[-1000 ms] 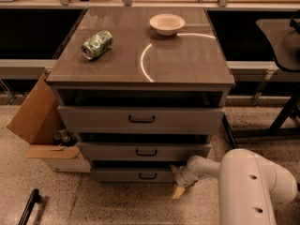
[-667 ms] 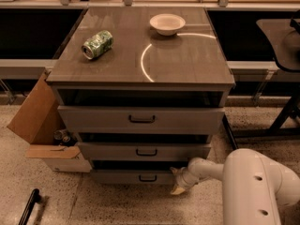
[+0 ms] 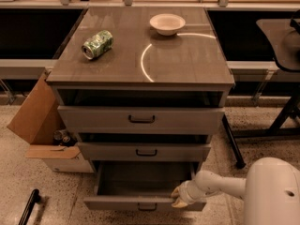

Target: Open bottom drawer

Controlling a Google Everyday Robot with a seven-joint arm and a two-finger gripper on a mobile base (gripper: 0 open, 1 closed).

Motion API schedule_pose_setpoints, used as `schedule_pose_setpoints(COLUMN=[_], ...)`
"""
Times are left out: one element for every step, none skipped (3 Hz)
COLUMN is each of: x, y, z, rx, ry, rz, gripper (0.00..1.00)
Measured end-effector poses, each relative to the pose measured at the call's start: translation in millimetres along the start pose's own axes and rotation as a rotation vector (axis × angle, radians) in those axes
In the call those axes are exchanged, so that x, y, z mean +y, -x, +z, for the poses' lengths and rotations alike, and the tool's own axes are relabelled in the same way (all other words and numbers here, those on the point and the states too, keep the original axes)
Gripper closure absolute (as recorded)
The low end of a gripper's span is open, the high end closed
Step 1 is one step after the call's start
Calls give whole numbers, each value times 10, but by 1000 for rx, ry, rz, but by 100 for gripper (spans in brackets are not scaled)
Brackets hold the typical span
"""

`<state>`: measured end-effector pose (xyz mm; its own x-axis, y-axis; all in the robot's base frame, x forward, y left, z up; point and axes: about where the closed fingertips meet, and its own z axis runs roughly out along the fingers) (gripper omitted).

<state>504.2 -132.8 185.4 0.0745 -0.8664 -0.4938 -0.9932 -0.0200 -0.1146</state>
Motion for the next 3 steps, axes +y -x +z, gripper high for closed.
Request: schedule_pose_setpoints(x=[316,611,615], y=[65,144,129], z=[6,82,72], rx=[-35,-74,-74], ry=[35,90,90], rz=[12,25,25], gripper=[100,100,100])
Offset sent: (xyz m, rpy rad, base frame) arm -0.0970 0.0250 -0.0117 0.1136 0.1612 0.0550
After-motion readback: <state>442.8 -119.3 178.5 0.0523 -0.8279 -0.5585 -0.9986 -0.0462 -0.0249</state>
